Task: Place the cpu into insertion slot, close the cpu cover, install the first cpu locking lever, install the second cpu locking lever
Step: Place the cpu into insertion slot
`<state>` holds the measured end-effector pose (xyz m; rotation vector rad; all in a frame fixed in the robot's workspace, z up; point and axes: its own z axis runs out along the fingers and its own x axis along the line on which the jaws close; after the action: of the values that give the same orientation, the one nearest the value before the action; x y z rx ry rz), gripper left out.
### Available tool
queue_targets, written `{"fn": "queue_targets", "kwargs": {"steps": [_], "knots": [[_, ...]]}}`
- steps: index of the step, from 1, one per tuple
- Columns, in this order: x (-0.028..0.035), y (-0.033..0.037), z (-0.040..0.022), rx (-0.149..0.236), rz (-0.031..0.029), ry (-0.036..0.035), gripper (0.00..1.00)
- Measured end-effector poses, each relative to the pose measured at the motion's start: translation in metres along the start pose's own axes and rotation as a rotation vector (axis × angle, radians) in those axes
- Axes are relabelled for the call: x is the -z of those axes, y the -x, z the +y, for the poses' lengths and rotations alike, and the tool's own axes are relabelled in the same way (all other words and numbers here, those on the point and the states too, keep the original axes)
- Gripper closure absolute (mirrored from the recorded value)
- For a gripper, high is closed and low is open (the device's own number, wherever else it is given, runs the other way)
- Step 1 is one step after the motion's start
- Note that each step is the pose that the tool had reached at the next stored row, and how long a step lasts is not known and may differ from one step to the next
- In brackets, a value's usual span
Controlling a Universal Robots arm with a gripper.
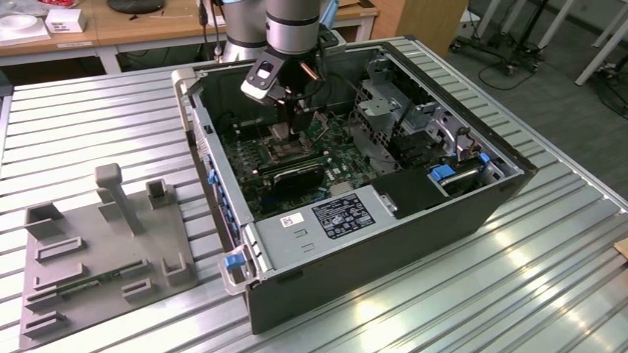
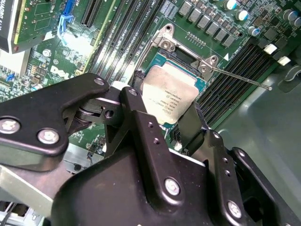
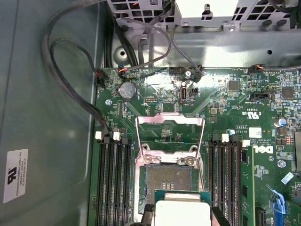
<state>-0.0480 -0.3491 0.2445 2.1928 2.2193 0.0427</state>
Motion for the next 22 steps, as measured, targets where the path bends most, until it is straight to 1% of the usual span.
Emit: {"fn": "queue_targets", "kwargs": {"steps": [4,7,16,22], "knots": [[-0.0003,-0.0001,0.0000,0.000,0.0001,0.0000,0.46],[-0.0018,0.0000,-0.0001,0.000,-0.0001,0.0002,0.46],[-0.0109,0.0000,-0.0004,0.000,0.0000,0.0045,0.46],[-0.0123,-0.0022,0.0007,0.001,0.0006,0.0045,0.46]]}}
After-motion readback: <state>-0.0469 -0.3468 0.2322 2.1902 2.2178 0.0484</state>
